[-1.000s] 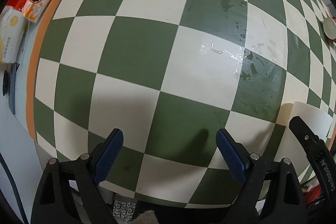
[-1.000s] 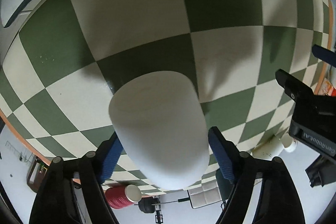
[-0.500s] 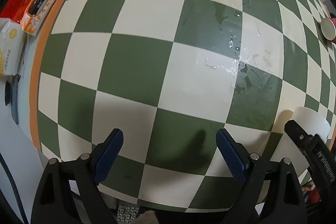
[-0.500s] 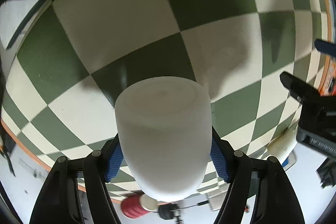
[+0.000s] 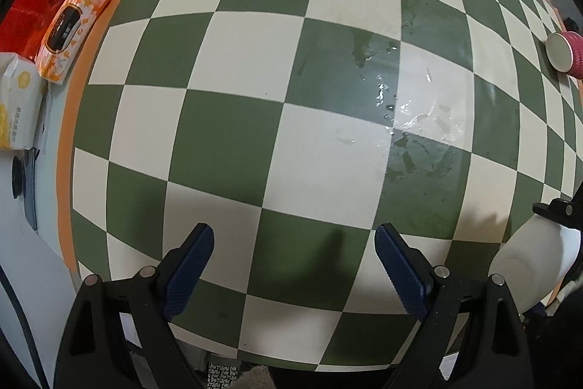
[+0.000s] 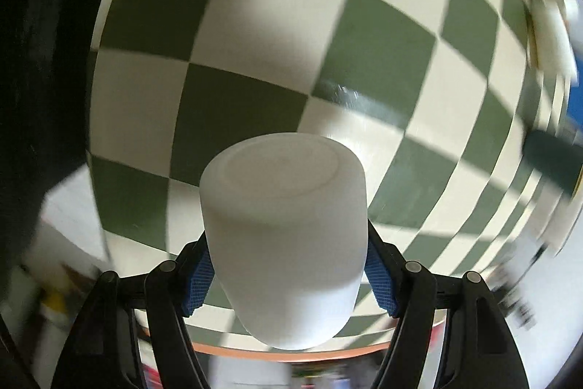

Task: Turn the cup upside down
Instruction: 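Carry the inverted white cup with the right gripper, rim facing down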

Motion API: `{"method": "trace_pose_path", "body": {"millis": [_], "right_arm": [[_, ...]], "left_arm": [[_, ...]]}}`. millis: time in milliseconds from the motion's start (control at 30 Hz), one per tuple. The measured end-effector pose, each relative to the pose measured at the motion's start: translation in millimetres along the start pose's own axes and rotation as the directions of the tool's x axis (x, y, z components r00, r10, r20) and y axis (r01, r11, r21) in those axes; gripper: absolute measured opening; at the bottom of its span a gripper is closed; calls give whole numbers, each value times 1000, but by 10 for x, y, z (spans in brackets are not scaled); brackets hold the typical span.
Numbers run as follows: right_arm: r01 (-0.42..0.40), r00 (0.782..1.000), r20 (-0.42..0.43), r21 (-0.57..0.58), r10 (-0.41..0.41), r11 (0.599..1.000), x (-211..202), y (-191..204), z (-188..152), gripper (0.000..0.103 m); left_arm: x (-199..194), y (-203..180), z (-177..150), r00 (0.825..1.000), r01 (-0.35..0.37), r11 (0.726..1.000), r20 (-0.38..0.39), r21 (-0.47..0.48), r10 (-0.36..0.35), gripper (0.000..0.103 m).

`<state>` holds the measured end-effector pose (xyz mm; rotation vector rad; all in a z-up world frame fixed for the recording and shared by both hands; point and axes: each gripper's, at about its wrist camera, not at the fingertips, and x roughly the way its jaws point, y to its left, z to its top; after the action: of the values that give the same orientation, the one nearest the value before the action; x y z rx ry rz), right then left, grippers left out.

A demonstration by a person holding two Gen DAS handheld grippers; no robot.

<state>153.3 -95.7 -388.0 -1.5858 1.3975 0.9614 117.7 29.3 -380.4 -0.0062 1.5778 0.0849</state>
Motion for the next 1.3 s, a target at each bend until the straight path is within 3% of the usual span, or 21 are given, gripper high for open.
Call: {"method": "trace_pose_path", "body": {"millis": [200, 333, 467, 633, 1000, 1133, 1200, 1300], "right_arm": [[-130, 992, 25, 212, 127, 969, 67, -152, -141, 74], [-255, 965, 48, 376, 256, 891, 156, -357, -231, 74], [-348, 930, 84, 512, 358, 785, 264, -701, -324, 74], [-375, 914, 109, 595, 391, 711, 363, -991, -425, 74], [-362, 921, 125, 623, 368, 694, 400, -1258, -507, 74], [-367, 915, 124, 655, 385, 661, 434, -1083, -659, 75], [-374, 909, 132, 673, 394, 638, 444, -1122, -712, 75], [-399, 899, 170, 694, 402, 599, 467, -1420, -768, 85]], "left_arm": [[-61, -126, -44, 1000, -3, 1000, 12, 22, 3, 91], [-102, -263, -25, 1000, -7, 999, 15, 38, 6, 91], [-115, -352, -18, 1000, -9, 999, 16, 49, 8, 91], [-112, -400, 0, 1000, -7, 998, 15, 58, 6, 91], [-134, -428, -36, 1000, 1, 998, 16, 63, -2, 91], [-123, -427, -51, 999, 29, 997, 13, 66, -30, 91], [-130, -443, -53, 998, 55, 996, 17, 72, -57, 91], [-154, -482, -55, 996, 80, 993, 25, 90, -83, 91]]}}
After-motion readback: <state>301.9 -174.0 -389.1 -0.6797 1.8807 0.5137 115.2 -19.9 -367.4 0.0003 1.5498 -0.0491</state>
